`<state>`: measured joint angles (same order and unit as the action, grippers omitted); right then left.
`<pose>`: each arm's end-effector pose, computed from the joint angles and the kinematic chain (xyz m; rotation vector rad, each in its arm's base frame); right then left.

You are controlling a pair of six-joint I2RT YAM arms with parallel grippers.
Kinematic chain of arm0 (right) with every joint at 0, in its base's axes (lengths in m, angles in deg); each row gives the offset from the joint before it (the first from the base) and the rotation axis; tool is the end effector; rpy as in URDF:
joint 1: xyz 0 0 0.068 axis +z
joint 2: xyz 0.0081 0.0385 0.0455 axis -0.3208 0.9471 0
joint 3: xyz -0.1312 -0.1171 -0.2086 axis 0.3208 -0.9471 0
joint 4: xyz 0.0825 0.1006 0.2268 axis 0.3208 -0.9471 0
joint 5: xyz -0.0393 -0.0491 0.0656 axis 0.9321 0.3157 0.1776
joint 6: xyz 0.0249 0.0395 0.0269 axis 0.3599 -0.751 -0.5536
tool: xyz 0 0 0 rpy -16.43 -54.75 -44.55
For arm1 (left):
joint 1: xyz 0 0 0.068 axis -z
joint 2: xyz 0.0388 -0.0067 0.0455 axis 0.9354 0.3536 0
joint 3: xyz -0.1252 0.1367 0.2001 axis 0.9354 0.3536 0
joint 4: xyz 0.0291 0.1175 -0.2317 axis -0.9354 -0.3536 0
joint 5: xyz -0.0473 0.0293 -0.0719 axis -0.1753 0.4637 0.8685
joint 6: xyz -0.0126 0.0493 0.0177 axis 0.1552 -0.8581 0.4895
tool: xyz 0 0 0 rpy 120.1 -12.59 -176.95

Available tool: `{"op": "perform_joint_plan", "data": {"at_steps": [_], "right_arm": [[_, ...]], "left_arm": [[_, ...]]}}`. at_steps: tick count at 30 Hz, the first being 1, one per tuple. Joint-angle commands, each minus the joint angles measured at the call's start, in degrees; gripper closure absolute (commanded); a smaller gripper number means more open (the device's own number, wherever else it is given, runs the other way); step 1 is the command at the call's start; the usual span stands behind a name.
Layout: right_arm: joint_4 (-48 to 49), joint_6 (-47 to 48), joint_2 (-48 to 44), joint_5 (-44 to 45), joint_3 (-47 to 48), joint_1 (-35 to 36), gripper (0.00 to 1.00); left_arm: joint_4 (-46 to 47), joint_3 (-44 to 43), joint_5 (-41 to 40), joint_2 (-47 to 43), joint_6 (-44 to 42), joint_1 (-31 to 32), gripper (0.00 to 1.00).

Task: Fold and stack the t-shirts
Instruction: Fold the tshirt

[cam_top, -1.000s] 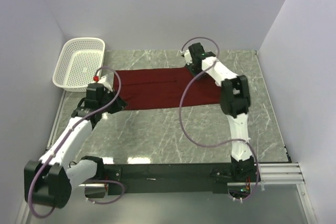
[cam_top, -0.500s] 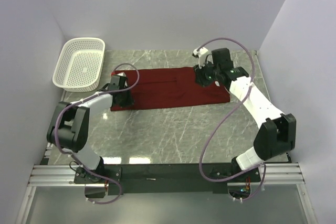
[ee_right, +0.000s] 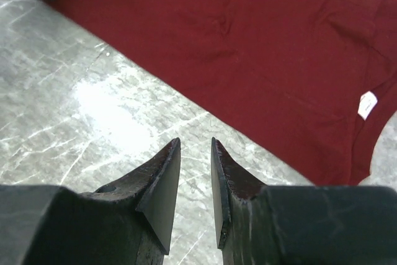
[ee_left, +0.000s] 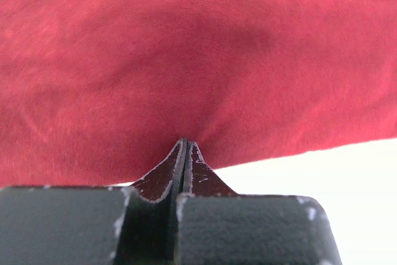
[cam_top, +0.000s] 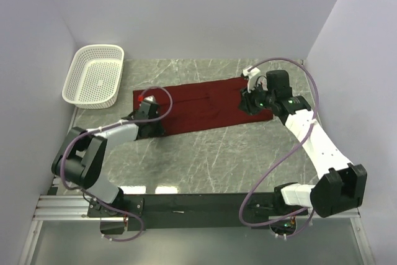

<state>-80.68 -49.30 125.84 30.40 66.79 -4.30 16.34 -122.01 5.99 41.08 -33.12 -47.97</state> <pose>0.2663 0.0841 0.3213 -0.8261 2.0642 0.4733 0.2809 -0.1075 0.1551 -0.3732 2.5026 -0.3539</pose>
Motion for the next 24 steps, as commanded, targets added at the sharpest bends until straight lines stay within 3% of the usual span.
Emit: {"op": "perform_joint_plan", "data": {"at_steps": [1,9,10,15,19,20,24], "right_arm": [[1.3,-1.3,-3.6,-3.0,-1.9,-2.2,0.66],[1.8,-1.8,-6.5,-5.0,-5.8,-4.0,0.66],[1.8,-1.7,-6.9,-5.0,-6.2,-4.0,0.66],[1.6,-1.3,-7.6,-5.7,-7.5,-4.5,0.66],[1.1,-0.4,-7.1,-7.4,-8.4,-4.5,0.66],[1.3,-0.4,-6.9,-7.6,-8.5,-4.5,0.66],[1.9,-0.7,-6.0,-7.9,-8.6,-4.4,0.66]], "left_arm": [[-3.0,3.8,-0.7,-5.0,4.2,6.1,1.00],[-1.4,8.1,-4.4,-11.2,20.0,23.8,0.99],[-0.8,7.7,-5.5,-9.9,21.3,28.5,0.99],[-2.3,-0.4,-10.9,-3.1,26.3,38.6,0.99],[-7.0,-4.8,-18.3,-5.3,25.3,37.7,0.99],[-8.3,-5.7,-20.2,-5.7,23.6,36.6,0.92],[-5.9,-4.6,-15.7,-6.7,18.1,24.5,0.82]]}}
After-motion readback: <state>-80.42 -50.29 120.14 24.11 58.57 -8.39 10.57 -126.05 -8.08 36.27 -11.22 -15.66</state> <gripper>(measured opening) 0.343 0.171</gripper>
